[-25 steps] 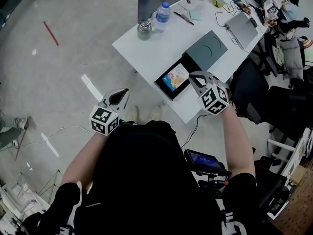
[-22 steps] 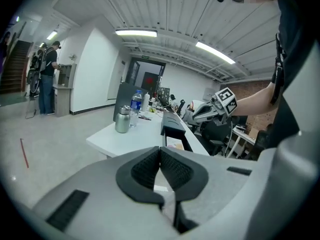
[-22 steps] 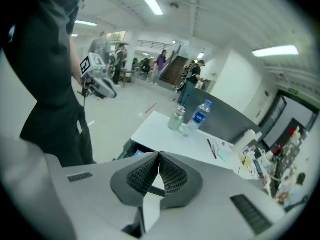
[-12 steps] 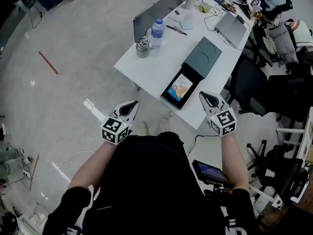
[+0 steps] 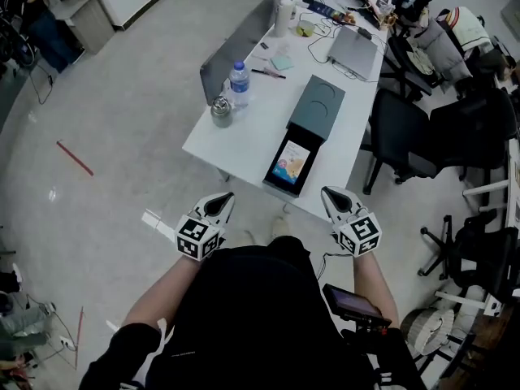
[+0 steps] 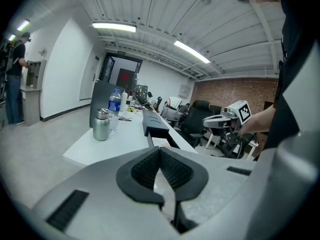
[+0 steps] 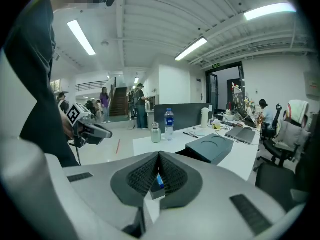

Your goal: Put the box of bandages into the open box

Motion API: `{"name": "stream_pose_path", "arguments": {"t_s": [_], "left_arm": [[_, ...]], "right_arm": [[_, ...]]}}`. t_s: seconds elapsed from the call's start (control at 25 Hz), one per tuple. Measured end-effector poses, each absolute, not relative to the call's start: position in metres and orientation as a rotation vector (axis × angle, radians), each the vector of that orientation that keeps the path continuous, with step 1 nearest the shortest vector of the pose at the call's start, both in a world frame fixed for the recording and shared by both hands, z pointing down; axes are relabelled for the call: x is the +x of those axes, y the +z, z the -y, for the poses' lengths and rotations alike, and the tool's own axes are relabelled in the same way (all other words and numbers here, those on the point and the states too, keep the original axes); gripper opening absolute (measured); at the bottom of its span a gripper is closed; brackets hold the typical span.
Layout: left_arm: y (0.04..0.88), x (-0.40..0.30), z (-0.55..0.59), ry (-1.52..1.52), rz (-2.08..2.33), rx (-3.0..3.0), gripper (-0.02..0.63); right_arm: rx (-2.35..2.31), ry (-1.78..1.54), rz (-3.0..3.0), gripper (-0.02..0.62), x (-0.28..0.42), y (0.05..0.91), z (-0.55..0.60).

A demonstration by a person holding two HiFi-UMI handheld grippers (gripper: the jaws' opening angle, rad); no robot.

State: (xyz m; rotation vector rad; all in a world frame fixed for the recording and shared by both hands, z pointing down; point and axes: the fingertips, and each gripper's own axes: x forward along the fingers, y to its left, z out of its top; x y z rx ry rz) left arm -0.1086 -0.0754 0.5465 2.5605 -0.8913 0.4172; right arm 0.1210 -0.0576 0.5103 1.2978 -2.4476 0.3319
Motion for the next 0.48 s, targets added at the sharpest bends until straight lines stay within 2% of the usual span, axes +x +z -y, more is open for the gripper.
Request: {"name": "stream_pose_path", "arguments": {"t_s": [0.48], "left_arm": [[0.548, -0.079, 0.046, 0.460, 0.743, 2.600, 0.009]], "right_arm": [[1.513, 0.445, 2.463, 0.026, 0.130, 0.506, 0.004]]}}
